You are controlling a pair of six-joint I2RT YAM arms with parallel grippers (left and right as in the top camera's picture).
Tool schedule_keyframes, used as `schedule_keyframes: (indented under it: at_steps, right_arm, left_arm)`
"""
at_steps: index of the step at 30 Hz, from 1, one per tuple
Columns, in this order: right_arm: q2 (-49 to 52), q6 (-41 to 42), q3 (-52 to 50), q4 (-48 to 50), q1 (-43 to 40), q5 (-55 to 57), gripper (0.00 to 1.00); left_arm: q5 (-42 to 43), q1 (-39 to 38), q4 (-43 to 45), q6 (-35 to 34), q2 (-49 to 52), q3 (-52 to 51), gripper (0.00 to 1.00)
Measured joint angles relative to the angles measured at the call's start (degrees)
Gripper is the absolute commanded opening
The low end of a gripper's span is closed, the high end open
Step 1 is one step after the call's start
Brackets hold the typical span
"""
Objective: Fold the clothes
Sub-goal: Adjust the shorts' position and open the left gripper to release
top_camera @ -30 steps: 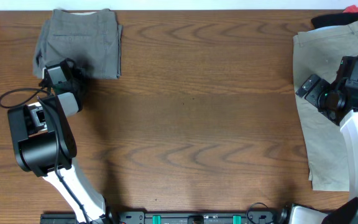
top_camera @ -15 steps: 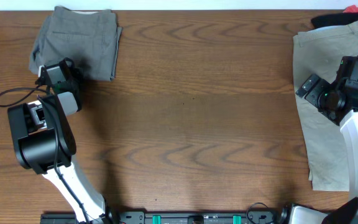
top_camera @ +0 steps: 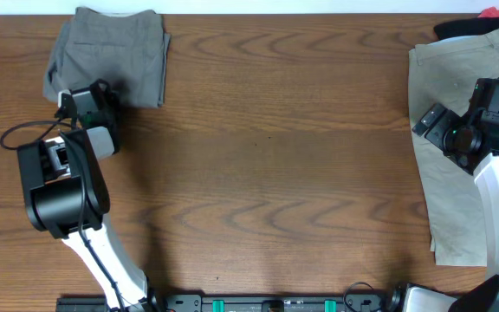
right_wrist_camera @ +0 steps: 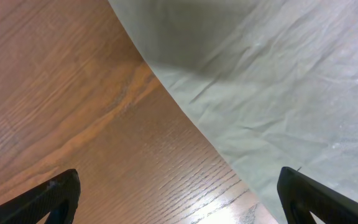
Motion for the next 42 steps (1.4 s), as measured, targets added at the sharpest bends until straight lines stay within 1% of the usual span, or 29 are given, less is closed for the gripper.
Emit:
schedule_keyframes:
  at_steps: [7, 18, 24, 26, 27, 28, 29, 30, 32, 35, 40, 42]
  right_arm:
    - [0.0, 0.0, 0.0, 0.0, 0.0, 0.0, 0.99]
    - [0.0, 0.0, 0.0, 0.0, 0.0, 0.0, 0.99]
    - [0.0, 0.0, 0.0, 0.0, 0.0, 0.0, 0.99]
    - [0.0, 0.0, 0.0, 0.0, 0.0, 0.0, 0.99]
    - [0.0, 0.0, 0.0, 0.0, 0.0, 0.0, 0.99]
    - [0.0, 0.0, 0.0, 0.0, 0.0, 0.0, 0.99]
    - [0.0, 0.0, 0.0, 0.0, 0.0, 0.0, 0.99]
    - [0.0, 0.0, 0.0, 0.0, 0.0, 0.0, 0.99]
    - [0.0, 0.0, 0.0, 0.0, 0.0, 0.0, 0.99]
    - [0.0, 0.0, 0.0, 0.0, 0.0, 0.0, 0.99]
    - [0.0, 0.0, 0.0, 0.0, 0.0, 0.0, 0.99]
    - [0.0, 0.0, 0.0, 0.0, 0.0, 0.0, 0.99]
  left_arm:
    - [-1.0, -0.5, 0.0, 0.1, 0.0, 0.1, 0.06]
    - [-0.5, -0.5, -0.8, 5.8, 0.7, 1.9, 0.06]
    - [0.7, -0.5, -2.6, 9.4, 0.8, 3.5, 0.06]
    - [0.8, -0.5, -2.6, 10.2, 0.8, 3.6, 0.08]
    - [0.8, -0.5, -2.6, 10.4, 0.8, 3.7, 0.14]
    - [0.9, -0.5, -2.6, 10.7, 0.8, 3.7, 0.17]
    - [1.0, -0.5, -2.6, 10.7, 0.8, 3.7, 0.17]
    - [1.2, -0.5, -2.7, 10.8, 0.8, 3.7, 0.22]
    - [1.6, -0.5, -3.1, 11.7, 0.8, 3.9, 0.43]
    - [2.1, -0.6, -3.4, 12.9, 0.8, 4.7, 0.44]
    - [2.4, -0.6, -6.2, 16.1, 0.6, 5.7, 0.58]
    - [2.6, -0.5, -8.7, 16.9, -0.3, 6.1, 0.65]
